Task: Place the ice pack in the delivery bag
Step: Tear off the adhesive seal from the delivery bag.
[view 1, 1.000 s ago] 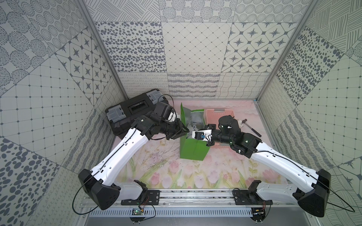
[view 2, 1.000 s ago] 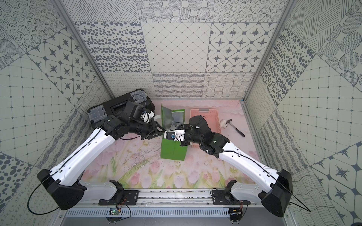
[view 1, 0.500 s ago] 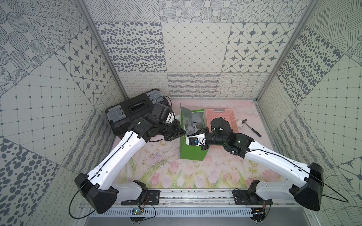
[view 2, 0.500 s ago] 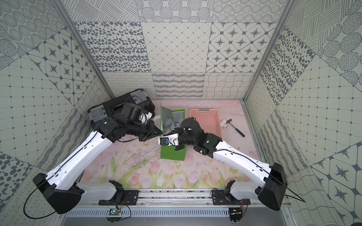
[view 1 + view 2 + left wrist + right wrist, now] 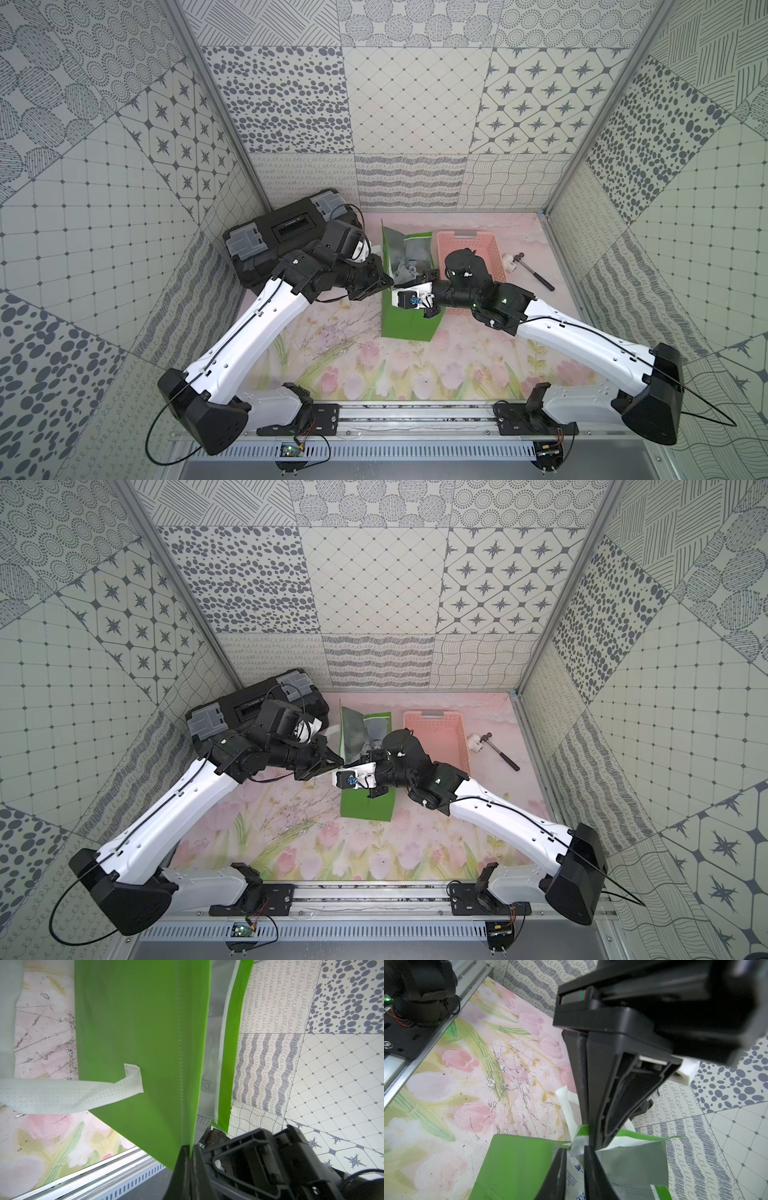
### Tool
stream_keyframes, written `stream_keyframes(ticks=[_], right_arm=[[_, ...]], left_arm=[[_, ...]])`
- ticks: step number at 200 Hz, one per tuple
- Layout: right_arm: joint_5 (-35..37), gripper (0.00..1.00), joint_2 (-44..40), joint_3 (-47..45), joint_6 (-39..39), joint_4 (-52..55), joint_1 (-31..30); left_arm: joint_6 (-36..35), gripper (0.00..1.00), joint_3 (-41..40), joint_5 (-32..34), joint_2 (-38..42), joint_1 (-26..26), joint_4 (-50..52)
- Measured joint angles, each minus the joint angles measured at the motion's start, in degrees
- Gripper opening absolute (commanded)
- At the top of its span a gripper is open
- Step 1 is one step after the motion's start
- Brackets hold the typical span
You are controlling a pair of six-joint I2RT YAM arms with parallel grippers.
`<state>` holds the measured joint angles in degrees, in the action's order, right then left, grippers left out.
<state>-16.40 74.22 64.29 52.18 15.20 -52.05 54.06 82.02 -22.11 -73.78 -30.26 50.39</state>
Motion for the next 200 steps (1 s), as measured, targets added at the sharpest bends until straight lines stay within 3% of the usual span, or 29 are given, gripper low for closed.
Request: stream_keyframes(ticks=[52,65,79,111,154,200], right_arm=[[0.2,0.07,0.5,0.5,0.2,0.0,-0.1],[0.2,0.00,0.5,0.6,0.2,0.0,-0.1],[0.3,0.00,0.5,0.7,0.2,0.1,-0.1],[0.4,0.00,0.6,0.9,-0.9,-0.2,0.0],[1.5,0.00,2.7,4.2,-6.7,-0.5,2.2],[8.1,0.00,9.7,13.9,-14.6,-1.6,7.6]], left_arm=[[0.2,0.04,0.0,0.2,0.0,0.0,0.0],[0.2,0.05,0.0,0.2,0.0,0.0,0.0],[0.2,0.09,0.0,0.2,0.0,0.0,0.0],[0.2,0.26,0.2,0.1,0.0,0.6,0.0],[-0.4,0.63,2.4,0.0,2.1,4.3,0.2],[-2.6,0.72,4.8,1.0,5.0,8.0,0.2]])
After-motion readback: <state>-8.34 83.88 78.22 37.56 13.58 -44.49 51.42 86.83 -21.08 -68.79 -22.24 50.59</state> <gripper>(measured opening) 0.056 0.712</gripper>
